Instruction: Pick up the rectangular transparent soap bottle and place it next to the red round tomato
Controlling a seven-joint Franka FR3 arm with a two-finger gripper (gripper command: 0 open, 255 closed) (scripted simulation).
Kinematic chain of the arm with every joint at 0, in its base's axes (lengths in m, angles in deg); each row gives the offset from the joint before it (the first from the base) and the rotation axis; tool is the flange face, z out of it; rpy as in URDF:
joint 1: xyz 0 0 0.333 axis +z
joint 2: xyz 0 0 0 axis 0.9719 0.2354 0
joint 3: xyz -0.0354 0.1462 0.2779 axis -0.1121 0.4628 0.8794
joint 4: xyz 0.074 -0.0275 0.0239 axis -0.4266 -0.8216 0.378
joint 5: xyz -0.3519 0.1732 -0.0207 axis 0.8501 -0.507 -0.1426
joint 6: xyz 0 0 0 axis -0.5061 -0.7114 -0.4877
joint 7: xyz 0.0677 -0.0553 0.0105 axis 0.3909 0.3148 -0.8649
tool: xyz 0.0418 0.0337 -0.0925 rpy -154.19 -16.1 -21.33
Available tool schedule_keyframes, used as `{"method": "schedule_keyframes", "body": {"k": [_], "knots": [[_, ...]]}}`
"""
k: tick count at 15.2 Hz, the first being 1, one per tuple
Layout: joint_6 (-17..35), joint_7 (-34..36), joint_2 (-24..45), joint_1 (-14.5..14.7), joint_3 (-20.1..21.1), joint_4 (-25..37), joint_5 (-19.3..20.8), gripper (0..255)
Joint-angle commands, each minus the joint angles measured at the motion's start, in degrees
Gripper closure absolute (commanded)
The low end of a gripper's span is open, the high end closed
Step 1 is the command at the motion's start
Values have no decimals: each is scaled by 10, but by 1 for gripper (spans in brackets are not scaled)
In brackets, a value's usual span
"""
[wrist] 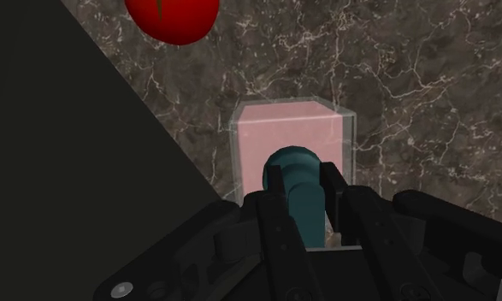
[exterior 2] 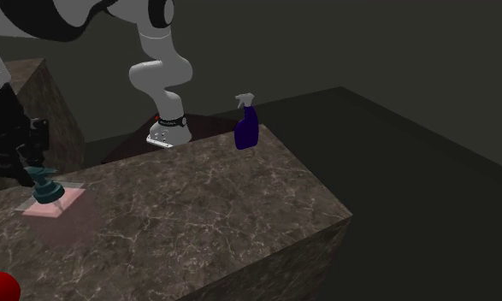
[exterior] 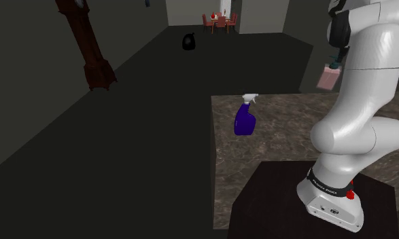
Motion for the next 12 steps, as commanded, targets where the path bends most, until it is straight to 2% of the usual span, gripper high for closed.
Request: {"method": "schedule_keyframes", "body": {"k": [1, 12], "knots": [[16, 0, -1, 3, 1, -16, 0, 255], [99, -5, 3, 12, 5, -98, -5, 255]]}}
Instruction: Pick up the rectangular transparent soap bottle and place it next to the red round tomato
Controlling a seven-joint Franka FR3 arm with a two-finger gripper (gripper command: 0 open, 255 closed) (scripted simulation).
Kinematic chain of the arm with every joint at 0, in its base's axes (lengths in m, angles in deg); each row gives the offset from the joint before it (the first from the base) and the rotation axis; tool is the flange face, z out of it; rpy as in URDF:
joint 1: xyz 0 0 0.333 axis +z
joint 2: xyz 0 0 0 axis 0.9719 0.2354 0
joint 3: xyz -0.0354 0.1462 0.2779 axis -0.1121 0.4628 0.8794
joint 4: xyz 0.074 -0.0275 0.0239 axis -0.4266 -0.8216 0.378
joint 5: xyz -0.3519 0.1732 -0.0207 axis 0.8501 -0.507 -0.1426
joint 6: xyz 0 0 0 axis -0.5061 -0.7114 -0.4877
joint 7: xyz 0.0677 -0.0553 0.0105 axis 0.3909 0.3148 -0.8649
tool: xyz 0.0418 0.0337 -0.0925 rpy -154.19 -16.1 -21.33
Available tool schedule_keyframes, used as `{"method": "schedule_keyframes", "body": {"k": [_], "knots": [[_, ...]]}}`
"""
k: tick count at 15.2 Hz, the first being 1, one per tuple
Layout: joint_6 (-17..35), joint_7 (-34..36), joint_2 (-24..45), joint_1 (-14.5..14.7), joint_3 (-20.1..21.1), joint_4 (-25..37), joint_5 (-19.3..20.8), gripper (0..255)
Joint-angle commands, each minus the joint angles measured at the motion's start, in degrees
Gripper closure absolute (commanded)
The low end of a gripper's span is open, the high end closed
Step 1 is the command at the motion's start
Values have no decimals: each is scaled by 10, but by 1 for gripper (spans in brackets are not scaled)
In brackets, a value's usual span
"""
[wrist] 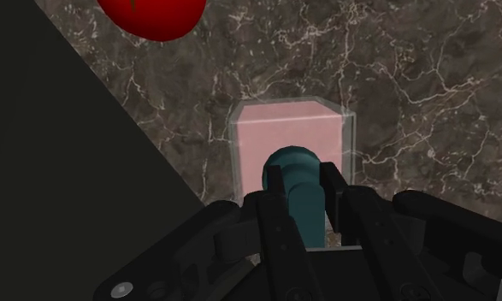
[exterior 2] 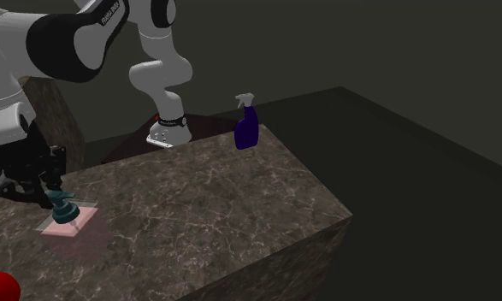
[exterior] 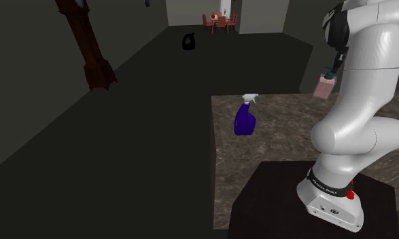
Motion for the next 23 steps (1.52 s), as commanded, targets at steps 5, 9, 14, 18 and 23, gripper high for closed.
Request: {"method": "schedule_keyframes", "body": {"k": [5, 9, 14, 18, 23], "knots": [[43, -6, 9, 0, 4, -35, -8, 255], [70, -10, 17, 0, 7, -56, -15, 255], [93, -15, 26, -2, 11, -72, -22, 255], [93, -15, 26, -2, 11, -72, -22, 255], [94, -15, 25, -2, 10, -74, -22, 0]]}}
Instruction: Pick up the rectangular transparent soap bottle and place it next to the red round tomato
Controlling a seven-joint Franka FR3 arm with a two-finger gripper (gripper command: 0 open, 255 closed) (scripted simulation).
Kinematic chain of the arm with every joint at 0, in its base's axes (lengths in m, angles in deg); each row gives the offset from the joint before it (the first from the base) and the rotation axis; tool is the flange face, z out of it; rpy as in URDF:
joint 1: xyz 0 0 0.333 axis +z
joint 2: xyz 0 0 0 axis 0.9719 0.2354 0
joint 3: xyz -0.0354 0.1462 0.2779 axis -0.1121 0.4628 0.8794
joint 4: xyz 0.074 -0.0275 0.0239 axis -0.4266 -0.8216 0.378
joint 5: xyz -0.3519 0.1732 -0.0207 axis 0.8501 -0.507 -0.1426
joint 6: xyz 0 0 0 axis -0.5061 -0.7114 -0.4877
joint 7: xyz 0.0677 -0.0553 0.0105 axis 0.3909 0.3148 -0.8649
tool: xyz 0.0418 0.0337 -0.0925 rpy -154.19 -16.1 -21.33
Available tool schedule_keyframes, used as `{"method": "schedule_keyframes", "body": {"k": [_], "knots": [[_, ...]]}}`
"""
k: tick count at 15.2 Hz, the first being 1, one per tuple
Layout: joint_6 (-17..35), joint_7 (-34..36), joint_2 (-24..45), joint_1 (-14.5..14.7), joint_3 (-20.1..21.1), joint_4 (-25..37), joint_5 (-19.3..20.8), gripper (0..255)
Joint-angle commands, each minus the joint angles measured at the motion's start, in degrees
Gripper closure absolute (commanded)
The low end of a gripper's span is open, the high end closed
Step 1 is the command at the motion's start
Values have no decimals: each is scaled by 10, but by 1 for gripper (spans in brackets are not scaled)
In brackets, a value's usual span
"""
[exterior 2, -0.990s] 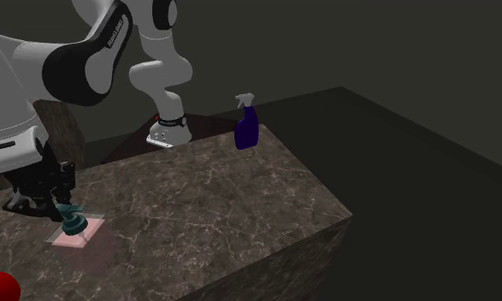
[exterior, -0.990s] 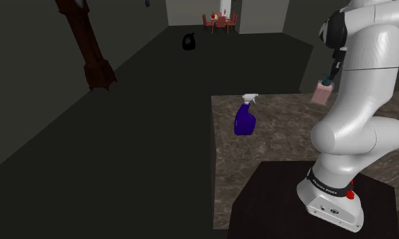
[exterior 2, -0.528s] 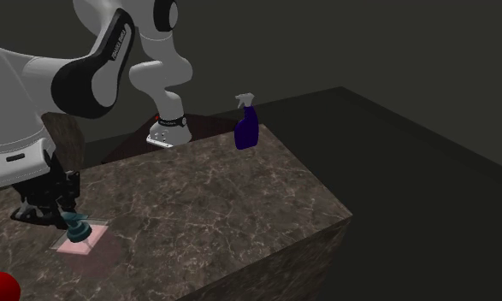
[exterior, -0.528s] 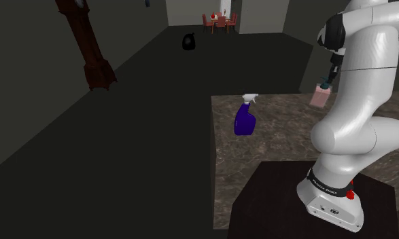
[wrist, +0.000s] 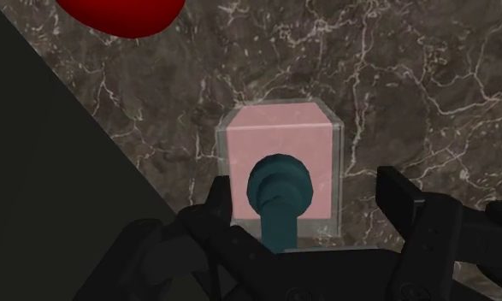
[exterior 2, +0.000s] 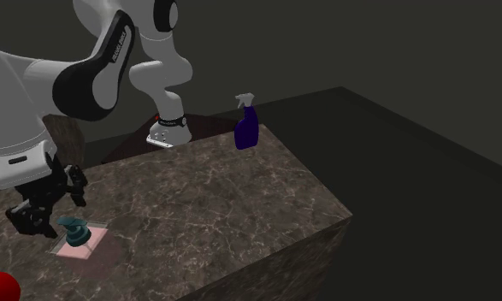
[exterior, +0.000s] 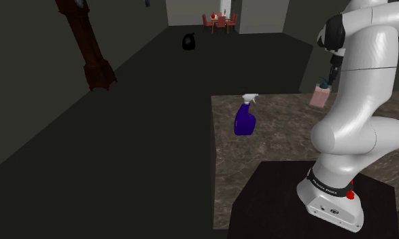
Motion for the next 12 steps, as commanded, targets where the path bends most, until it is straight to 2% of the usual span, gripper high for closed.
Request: {"method": "schedule_keyframes", "body": {"k": [1, 3, 7, 12], "knots": [[0, 0, 0, 0, 0, -1, 0, 0], [-1, 1, 1, 0, 0, 1, 0, 0], [-62, 14, -26, 6, -10, 40, 20, 0], [-62, 14, -26, 6, -10, 40, 20, 0]]}}
